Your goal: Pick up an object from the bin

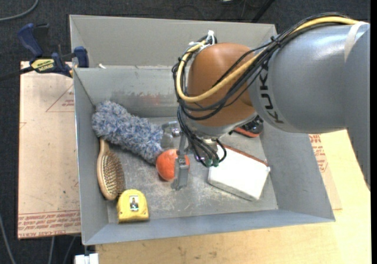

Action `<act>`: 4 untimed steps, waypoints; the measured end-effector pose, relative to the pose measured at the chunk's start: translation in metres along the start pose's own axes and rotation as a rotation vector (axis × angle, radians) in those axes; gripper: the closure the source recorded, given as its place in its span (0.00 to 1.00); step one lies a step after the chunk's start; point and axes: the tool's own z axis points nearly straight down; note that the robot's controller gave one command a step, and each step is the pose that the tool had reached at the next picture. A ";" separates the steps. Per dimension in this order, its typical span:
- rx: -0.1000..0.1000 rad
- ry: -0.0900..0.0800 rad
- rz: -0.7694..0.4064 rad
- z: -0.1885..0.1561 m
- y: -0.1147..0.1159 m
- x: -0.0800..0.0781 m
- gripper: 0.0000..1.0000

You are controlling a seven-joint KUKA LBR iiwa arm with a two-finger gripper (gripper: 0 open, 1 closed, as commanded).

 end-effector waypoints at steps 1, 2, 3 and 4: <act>0.001 -0.003 -0.053 0.036 -0.030 -0.055 0.00; 0.000 -0.011 -0.034 0.081 -0.056 -0.061 0.00; -0.001 -0.001 -0.027 0.072 -0.048 -0.060 1.00; -0.001 -0.001 -0.027 0.072 -0.048 -0.060 1.00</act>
Offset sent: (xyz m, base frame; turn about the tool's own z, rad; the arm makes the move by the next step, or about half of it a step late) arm 0.0400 -0.0607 -0.1075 -0.0168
